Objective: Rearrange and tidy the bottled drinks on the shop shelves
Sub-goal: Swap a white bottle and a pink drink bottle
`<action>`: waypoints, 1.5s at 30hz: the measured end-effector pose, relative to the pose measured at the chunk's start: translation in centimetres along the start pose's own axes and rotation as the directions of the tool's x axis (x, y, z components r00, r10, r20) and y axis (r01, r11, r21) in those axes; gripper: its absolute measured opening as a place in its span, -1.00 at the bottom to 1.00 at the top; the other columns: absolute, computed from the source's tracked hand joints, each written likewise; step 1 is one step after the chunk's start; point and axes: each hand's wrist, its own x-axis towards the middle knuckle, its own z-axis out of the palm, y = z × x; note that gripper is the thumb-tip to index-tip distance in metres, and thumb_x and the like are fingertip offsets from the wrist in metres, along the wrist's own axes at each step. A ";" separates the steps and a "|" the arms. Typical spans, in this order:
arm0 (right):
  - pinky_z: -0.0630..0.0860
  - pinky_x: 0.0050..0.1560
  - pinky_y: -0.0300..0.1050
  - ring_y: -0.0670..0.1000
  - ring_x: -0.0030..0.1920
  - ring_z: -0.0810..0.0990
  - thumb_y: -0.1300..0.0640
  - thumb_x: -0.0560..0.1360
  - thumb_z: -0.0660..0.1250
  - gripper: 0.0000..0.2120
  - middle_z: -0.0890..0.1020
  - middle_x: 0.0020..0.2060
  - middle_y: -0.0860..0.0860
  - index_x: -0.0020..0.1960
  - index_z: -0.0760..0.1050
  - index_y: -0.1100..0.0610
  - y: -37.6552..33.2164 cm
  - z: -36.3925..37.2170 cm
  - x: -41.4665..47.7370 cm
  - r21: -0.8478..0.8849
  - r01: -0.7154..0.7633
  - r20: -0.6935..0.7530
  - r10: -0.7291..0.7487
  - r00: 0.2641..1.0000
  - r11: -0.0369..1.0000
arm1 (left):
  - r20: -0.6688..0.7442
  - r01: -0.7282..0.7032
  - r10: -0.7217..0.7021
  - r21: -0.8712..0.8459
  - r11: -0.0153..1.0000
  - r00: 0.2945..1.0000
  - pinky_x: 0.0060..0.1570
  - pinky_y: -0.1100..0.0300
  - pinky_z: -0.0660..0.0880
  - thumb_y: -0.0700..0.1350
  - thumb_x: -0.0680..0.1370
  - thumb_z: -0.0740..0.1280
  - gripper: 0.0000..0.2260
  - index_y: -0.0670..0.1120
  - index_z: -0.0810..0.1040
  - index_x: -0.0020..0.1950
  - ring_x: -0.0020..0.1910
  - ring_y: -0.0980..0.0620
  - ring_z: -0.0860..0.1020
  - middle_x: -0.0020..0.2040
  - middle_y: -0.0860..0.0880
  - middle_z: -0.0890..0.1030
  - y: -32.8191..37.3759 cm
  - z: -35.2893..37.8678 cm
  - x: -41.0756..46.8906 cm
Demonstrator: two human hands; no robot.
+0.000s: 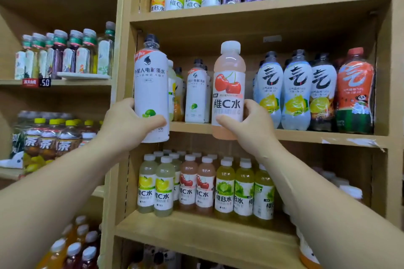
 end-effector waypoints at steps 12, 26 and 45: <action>0.56 -0.04 -0.35 -0.32 -0.01 0.61 -0.06 0.33 0.62 -0.48 0.65 0.01 -0.26 0.21 0.49 -0.11 9.1 4.1 -11.7 -0.068 -0.143 0.271 0.156 0.950 0.987 | 0.034 0.032 -0.037 0.145 0.989 0.999 -0.22 0.17 0.53 -0.11 0.29 0.65 -0.51 0.18 0.47 0.03 -0.07 0.24 0.58 -0.05 0.27 0.58 -7.6 -0.1 -12.1; 0.56 0.17 -0.07 -0.10 0.07 0.62 0.01 0.31 0.66 -0.34 0.63 0.08 -0.16 0.28 0.41 -0.02 19.8 11.6 -12.7 -0.201 -0.308 0.405 0.365 0.838 0.930 | -0.005 0.214 -0.220 0.251 0.944 0.976 -0.14 0.04 0.61 -0.09 0.29 0.64 -0.50 0.07 0.55 0.15 -0.03 0.12 0.61 0.02 0.10 0.65 -16.7 1.7 -13.9; 0.61 0.09 0.01 0.01 0.05 0.67 -0.13 0.31 0.62 -0.48 0.70 0.04 -0.07 0.15 0.52 0.01 21.9 16.5 -11.3 -0.377 -0.425 0.195 0.519 0.832 0.823 | 0.136 0.142 -0.173 0.209 0.968 0.975 -0.08 0.00 0.60 0.19 0.14 0.54 -0.40 0.17 0.51 0.15 0.02 0.10 0.59 0.04 0.15 0.61 -23.7 7.3 -9.4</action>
